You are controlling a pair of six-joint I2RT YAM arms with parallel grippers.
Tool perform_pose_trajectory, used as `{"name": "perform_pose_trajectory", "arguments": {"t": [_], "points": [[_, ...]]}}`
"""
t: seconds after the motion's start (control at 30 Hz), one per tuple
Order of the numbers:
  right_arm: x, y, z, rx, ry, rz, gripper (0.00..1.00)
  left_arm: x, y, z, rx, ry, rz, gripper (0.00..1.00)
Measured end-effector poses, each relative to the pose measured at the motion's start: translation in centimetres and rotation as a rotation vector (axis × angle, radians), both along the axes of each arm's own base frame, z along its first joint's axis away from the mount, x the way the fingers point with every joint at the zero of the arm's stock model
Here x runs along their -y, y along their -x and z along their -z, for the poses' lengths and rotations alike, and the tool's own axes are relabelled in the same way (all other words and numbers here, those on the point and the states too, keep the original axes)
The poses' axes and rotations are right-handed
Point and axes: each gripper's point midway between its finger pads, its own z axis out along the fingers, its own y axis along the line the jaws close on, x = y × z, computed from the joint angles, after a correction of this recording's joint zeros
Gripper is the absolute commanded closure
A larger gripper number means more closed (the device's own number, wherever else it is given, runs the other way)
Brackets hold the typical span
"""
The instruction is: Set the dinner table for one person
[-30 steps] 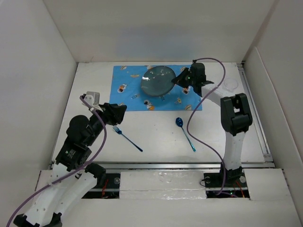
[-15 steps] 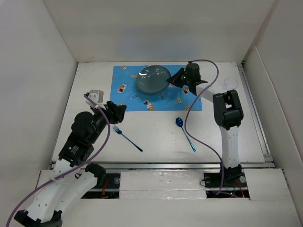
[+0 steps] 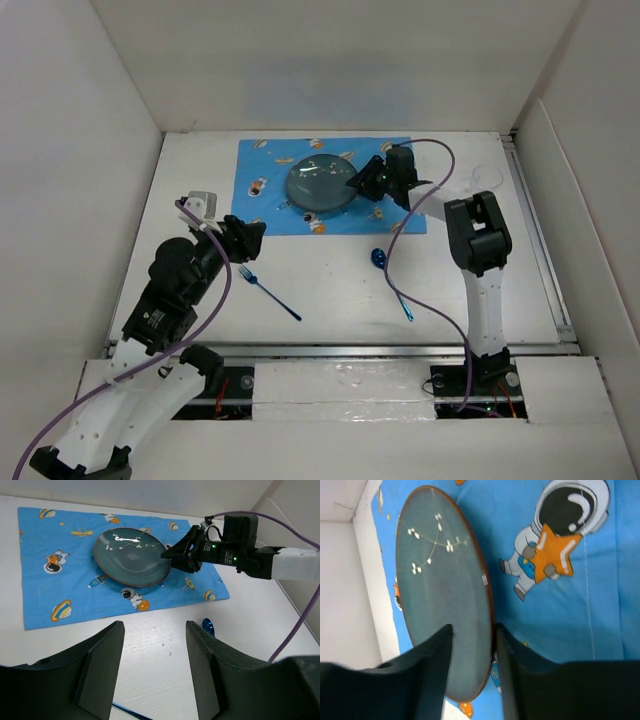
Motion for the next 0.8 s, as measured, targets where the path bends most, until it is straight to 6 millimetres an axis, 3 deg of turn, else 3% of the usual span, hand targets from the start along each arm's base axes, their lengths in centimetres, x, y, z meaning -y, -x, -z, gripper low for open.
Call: {"name": "perform_pose_trajectory", "arguments": {"t": [0.17,0.37,0.43,0.5,0.53,0.57,0.63,0.7,0.73,0.77,0.8], "points": [[1.0,1.2,-0.9,0.019,0.043,-0.002,0.39,-0.1,0.0,0.0,-0.002,-0.001,-0.006,0.50],[2.9,2.1,-5.7,0.124,0.133,-0.015,0.37,-0.3,0.0,0.1,-0.004,-0.004,-0.015,0.53],[3.7,2.7,-7.5,0.161,0.150,-0.016,0.38,-0.3,0.0,0.1,-0.003,-0.002,-0.015,0.75],[4.8,3.9,-9.3,0.200,0.152,-0.025,0.58,-0.4,0.1,0.0,-0.001,-0.001,-0.017,1.00],[5.6,4.5,-10.0,0.215,0.154,-0.025,0.68,-0.4,0.2,0.0,0.000,-0.001,-0.018,1.00],[6.7,5.0,-10.4,0.224,0.158,-0.018,1.00,-0.5,0.2,0.0,0.003,-0.003,-0.020,1.00],[10.2,5.4,-11.4,0.236,0.192,0.031,1.00,-0.6,0.3,-0.2,0.011,-0.001,-0.020,1.00],[15.5,5.0,-12.3,0.242,0.275,0.135,1.00,-0.7,0.5,-0.5,0.021,0.004,-0.019,1.00],[18.4,4.8,-12.8,0.245,0.331,0.200,0.96,-0.7,0.6,-0.7,0.026,0.007,-0.019,1.00],[21.3,4.7,-13.2,0.235,0.387,0.270,0.78,-0.7,0.6,-0.7,0.028,0.008,-0.017,0.94],[24.3,4.7,-13.4,0.218,0.446,0.349,0.68,-0.6,0.7,-0.7,0.028,0.007,-0.012,0.79]]}}
